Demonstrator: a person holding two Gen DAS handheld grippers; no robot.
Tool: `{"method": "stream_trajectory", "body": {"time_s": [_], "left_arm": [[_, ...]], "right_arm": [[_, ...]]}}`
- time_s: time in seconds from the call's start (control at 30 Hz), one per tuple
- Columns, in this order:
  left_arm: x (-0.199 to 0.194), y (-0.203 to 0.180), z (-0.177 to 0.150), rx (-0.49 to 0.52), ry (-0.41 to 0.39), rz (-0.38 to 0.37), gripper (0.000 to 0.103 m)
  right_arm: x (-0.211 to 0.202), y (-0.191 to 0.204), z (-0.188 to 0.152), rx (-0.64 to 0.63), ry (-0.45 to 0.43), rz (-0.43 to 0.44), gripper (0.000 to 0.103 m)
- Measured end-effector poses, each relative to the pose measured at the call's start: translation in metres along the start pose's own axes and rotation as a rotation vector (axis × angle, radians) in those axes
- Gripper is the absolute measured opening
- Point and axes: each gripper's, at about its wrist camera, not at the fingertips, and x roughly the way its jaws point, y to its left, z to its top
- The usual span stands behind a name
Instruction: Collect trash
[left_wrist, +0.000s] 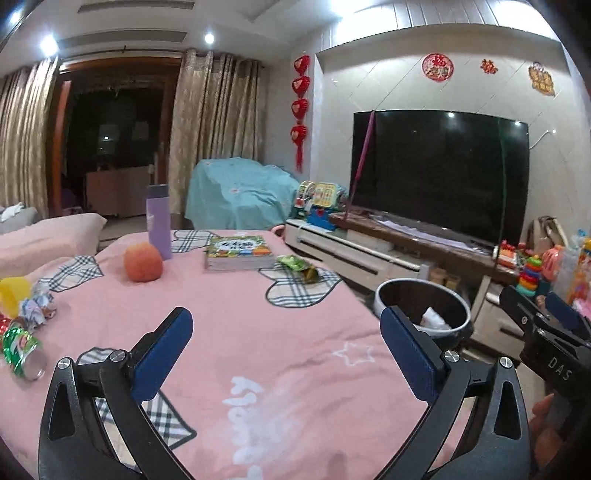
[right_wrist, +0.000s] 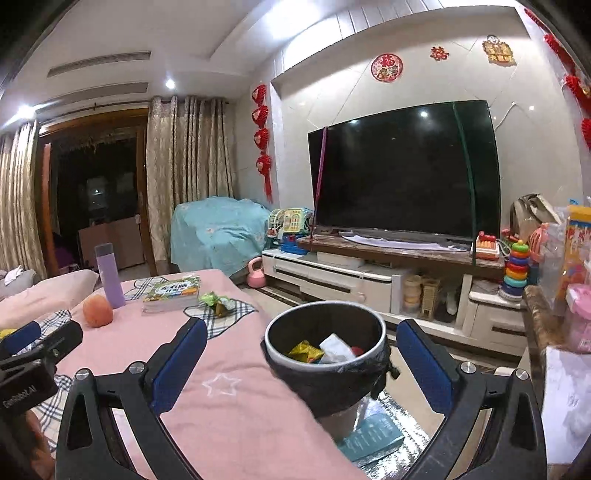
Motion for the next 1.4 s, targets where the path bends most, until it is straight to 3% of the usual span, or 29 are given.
{"method": "stream_trajectory", "body": {"time_s": [0.3,1.4], "left_arm": [[-0.002,0.005,-0.018,0.01,0.015,0.073,0.103],[-0.013,0.003,-0.02,0.03,-0.012,0.124,0.103]], "right_arm": [[-0.004,-0.003,-0.019,0.017,0.004,-0.006,0.103],[-0.007,0.002,-0.027,0.021,0.017,0.015,0.103]]}}
